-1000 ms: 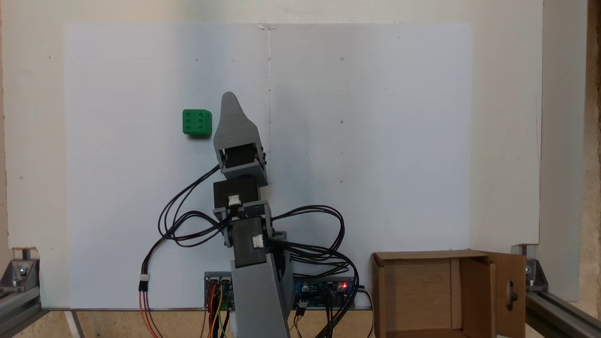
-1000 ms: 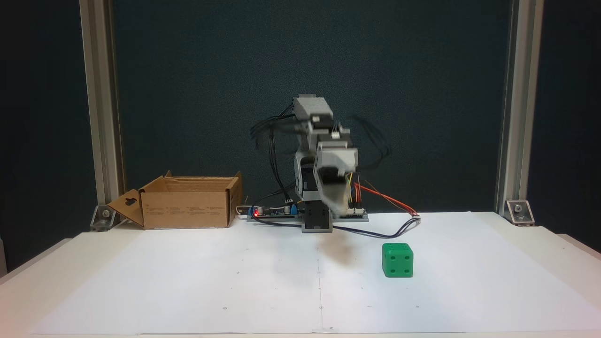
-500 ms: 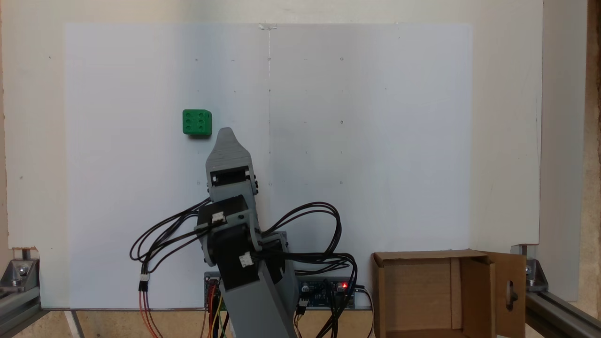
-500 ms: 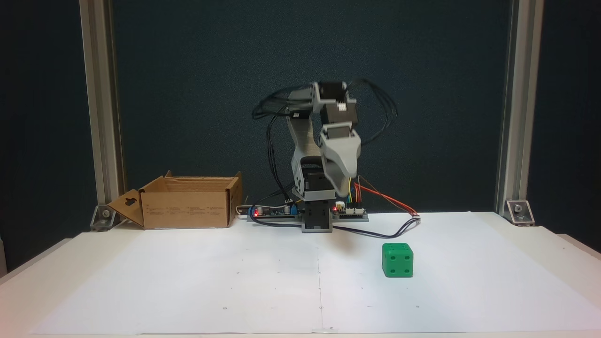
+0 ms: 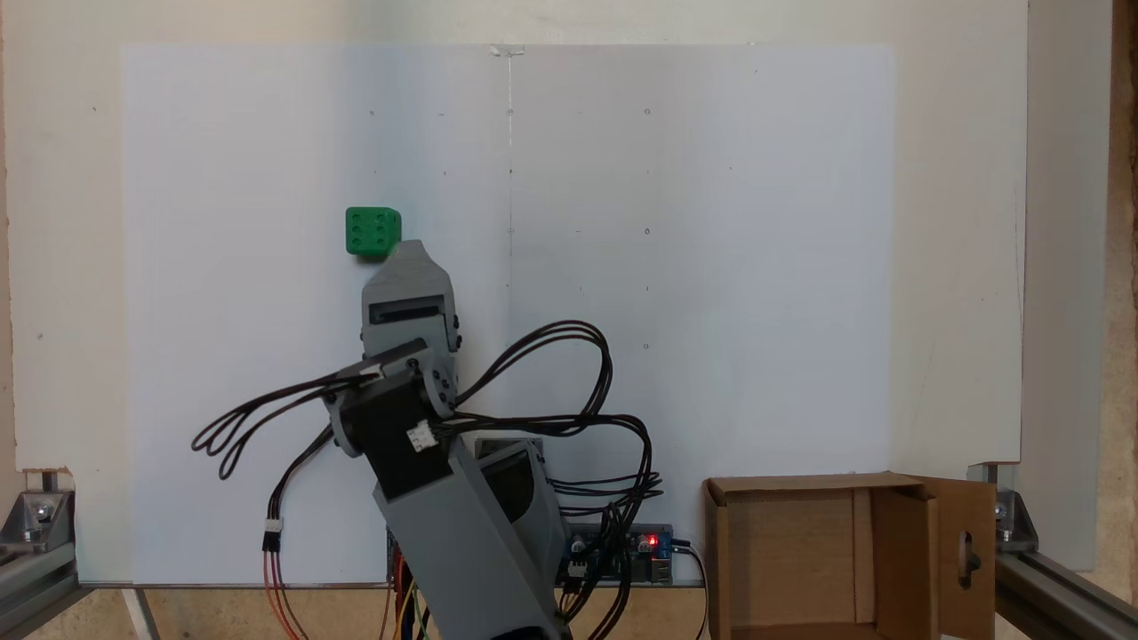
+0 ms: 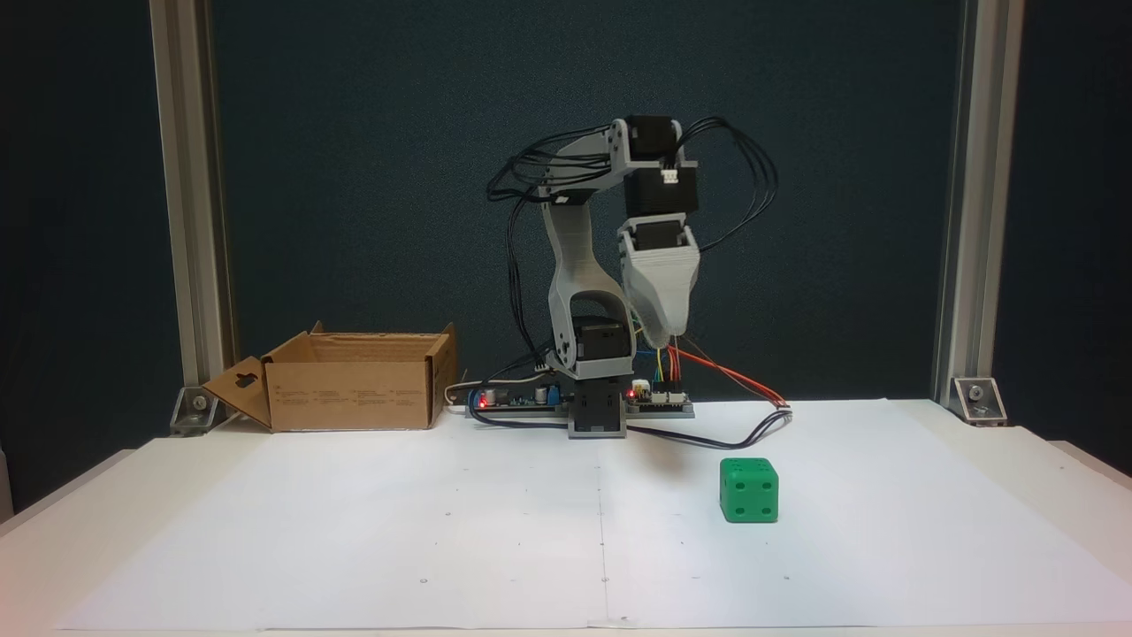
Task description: Grasp a green dice and put it in the bin.
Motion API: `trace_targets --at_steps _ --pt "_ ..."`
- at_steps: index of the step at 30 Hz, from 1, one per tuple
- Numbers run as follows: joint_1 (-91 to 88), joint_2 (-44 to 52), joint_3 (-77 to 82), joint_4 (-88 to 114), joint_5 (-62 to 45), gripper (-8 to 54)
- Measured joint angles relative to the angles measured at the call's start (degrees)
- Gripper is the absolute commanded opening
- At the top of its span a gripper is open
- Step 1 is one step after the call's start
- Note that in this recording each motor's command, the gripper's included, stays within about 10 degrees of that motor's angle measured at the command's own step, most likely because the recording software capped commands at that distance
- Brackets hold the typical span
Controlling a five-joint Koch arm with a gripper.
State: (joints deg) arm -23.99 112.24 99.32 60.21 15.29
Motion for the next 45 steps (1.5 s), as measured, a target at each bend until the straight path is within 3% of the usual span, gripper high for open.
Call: trace_targets --at_steps 9,17,45 --pt "-0.9 -13.4 -14.9 4.7 7.4 43.2" --pt "-1.7 -15.4 -17.2 4.7 16.9 43.2" --pt "-6.4 -25.2 -19.2 0.3 17.2 43.2"
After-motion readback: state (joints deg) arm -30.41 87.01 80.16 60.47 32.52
